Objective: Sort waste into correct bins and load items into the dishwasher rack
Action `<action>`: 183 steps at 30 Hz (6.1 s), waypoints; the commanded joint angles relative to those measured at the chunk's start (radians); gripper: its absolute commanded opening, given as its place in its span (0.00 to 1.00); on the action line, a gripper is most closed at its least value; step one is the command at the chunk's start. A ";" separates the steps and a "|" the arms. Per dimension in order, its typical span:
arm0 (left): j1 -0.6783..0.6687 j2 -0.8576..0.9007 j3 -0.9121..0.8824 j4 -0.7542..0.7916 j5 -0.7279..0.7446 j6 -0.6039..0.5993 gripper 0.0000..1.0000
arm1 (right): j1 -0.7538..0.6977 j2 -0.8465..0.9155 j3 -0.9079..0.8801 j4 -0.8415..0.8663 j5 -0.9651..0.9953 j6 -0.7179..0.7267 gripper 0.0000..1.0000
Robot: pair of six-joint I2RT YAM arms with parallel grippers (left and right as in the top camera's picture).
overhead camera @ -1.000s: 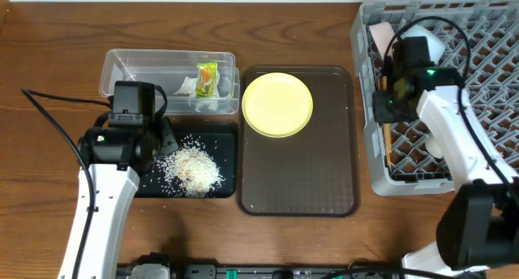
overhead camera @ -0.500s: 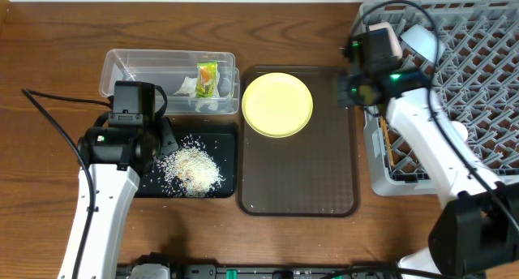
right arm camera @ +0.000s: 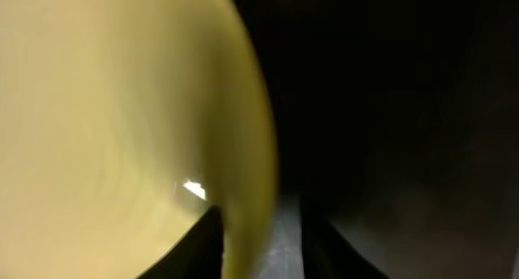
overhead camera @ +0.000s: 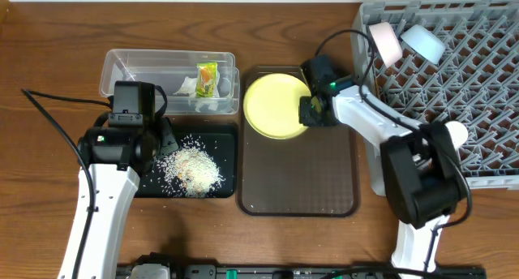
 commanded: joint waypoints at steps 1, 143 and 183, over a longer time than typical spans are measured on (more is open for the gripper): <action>0.004 0.001 0.003 -0.002 -0.011 -0.009 0.64 | 0.006 0.005 0.000 -0.002 0.018 0.069 0.22; -0.064 -0.811 -0.301 -0.005 0.037 0.081 0.93 | -0.328 -2.047 -1.373 0.711 0.021 -0.340 0.99; -0.055 -0.883 -0.373 0.008 0.036 0.139 0.93 | -0.328 -2.040 -1.371 0.562 -0.019 -0.340 0.99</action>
